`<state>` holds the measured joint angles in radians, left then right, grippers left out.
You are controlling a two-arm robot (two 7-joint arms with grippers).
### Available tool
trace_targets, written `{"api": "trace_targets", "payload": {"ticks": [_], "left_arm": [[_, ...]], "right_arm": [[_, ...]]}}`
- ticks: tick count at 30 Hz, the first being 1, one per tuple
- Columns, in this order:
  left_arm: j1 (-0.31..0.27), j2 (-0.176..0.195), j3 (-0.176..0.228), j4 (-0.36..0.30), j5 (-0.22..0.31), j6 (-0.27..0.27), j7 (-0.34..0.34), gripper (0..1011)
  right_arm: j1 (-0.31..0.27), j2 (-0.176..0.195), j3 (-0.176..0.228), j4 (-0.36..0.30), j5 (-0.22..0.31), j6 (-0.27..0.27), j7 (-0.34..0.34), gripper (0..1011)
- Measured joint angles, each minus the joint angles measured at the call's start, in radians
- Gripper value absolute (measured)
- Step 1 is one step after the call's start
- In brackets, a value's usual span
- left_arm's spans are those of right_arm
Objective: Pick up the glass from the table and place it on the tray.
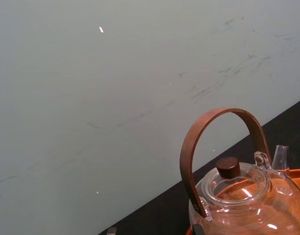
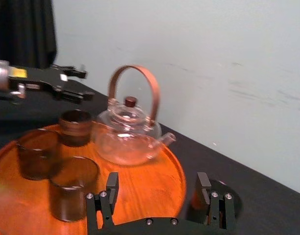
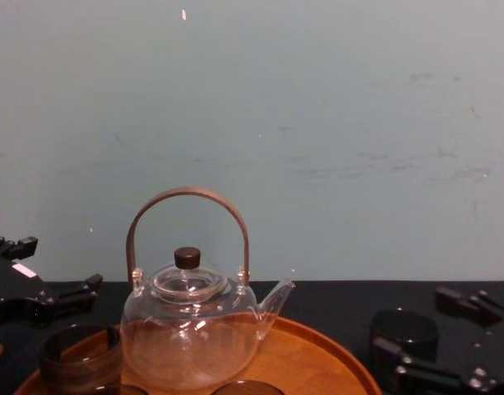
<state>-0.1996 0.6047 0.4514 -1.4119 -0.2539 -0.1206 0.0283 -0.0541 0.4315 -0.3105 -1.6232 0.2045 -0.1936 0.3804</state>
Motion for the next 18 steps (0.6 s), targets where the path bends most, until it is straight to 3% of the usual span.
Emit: {"api": "trace_targets", "payload": {"ticks": [7,18], "left_arm": [[0.000,0.000,0.000,0.000,0.000,0.000,0.000,1002],[0.000,0.000,0.000,0.000,0.000,0.000,0.000,1001]], "right_arm": [[-0.010,-0.010,0.051,0.027,-0.007,0.017,-0.030,1002],[0.000,-0.031,0.096,0.072,-0.012,0.045,-0.048,1002]]}}
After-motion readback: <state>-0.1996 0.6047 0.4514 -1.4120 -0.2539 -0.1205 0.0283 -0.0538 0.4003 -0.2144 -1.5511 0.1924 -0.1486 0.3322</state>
